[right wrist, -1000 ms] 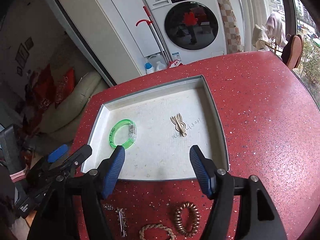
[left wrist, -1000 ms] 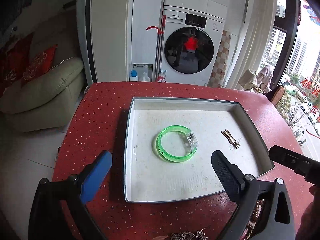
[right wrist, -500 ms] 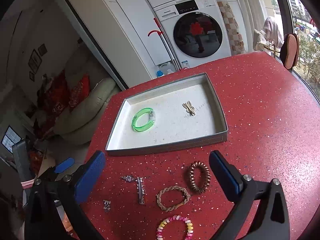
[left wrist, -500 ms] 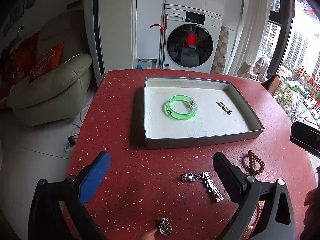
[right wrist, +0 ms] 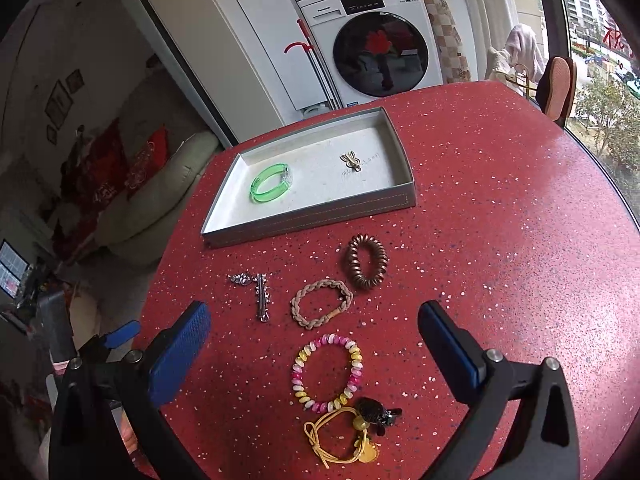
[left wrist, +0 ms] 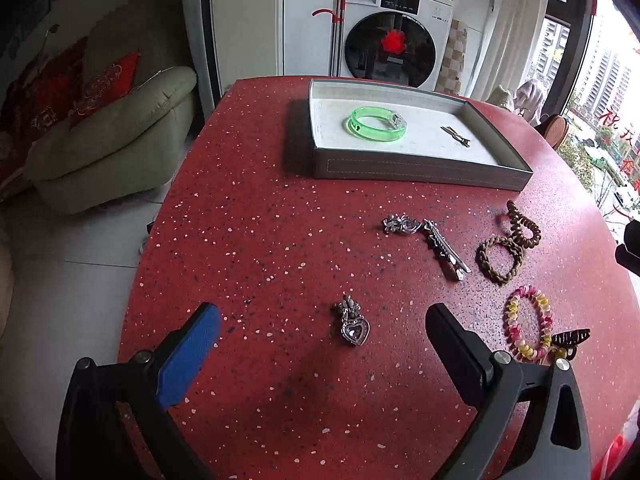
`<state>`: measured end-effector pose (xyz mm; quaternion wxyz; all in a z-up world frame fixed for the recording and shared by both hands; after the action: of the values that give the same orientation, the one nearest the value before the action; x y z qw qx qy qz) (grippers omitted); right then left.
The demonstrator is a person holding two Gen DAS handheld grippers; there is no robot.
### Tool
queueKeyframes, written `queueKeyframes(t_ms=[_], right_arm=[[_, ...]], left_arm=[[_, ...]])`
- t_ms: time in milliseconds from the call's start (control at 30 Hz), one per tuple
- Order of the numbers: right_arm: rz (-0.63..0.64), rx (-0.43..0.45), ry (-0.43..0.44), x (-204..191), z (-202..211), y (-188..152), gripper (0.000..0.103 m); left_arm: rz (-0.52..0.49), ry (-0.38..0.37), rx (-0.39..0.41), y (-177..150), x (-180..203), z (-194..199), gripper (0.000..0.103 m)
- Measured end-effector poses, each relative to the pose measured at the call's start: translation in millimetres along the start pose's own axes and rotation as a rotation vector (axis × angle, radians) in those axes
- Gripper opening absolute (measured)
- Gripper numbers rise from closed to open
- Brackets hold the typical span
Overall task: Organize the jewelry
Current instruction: 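Move both tools back over the remaining jewelry on the table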
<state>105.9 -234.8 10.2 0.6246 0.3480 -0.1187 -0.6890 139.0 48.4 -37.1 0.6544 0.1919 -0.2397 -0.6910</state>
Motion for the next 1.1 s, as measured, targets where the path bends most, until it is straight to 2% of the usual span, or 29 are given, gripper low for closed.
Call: queueKeyframes(t_ms=[333,600,767,933,1067,1100], right_arm=[[0.035,-0.073,-0.170,28,3,-58,0.103],[0.000,-0.088,-0.182,38,5,-71,0.103],[0.011,-0.090,-0.168,32,1,-68,0.094],[0.007,-0.105,-0.135,28,-11,-65,0.079],[0.002,-0.114,-0.130,26,-18,-63,0.072],[-0.003,-0.115,-0.125,26,-20,-63,0.069]], left_arm=[[0.029,0.031,-0.035,-26,-2,-6,0.103],[-0.007,0.046,-0.031,-25,10,-11,0.103],[-0.002,0.037,-0.031,-21,13,-16,0.103],[-0.013,0.025,-0.042,-18,19,-23,0.103],[-0.012,0.018,-0.057,-17,23,-29,0.103],[-0.014,0.018,-0.058,-17,24,-30,0.099]])
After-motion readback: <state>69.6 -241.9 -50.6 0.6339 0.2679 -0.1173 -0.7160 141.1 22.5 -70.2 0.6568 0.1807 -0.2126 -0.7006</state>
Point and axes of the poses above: each gripper's, at about its wrist camera, not at the fingertips, and z roughly against the way its jaws point, x to its right, y to its top, the point moved 2 cm from there along -z, roughly the way its jaws point, and after that the axes turned 1 degree about y, right-handed, at the moved point
